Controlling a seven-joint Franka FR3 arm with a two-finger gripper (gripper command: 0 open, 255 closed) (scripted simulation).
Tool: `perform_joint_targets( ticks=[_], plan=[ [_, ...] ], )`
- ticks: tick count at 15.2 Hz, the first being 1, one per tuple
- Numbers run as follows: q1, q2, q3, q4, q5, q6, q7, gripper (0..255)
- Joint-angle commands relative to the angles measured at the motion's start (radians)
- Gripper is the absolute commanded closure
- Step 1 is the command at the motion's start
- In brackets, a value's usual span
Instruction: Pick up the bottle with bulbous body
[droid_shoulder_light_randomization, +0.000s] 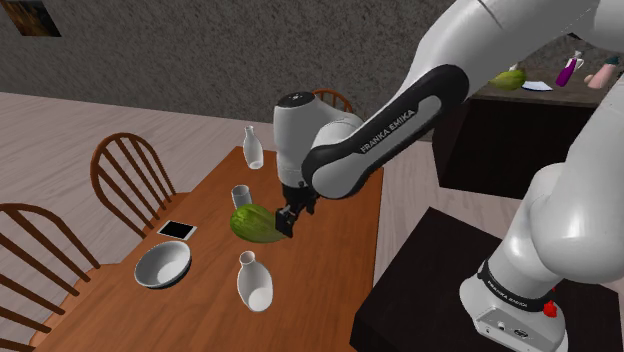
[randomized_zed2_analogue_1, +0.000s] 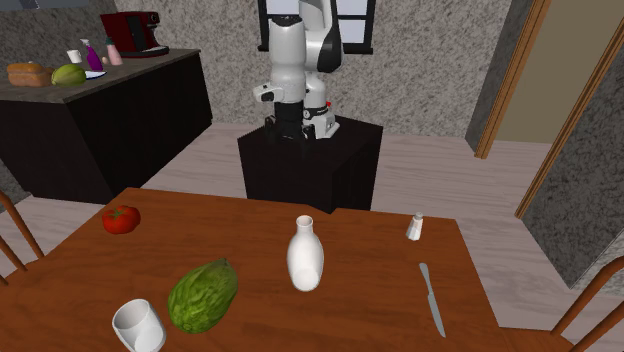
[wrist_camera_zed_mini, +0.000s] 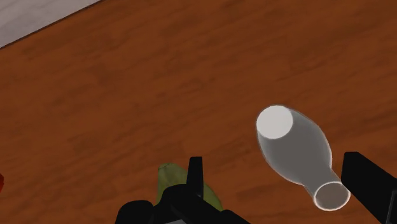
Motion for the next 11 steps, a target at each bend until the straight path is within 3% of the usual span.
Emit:
perform_joint_targets(
  ticks=[1,11],
  plan=[
    [0.011,0.074,0.008,0.046,-0.038,0.029,0.049,0],
    [0.139,0.463,-0.037,0.366,-0.217,0.096,0.26,0]
  ],
)
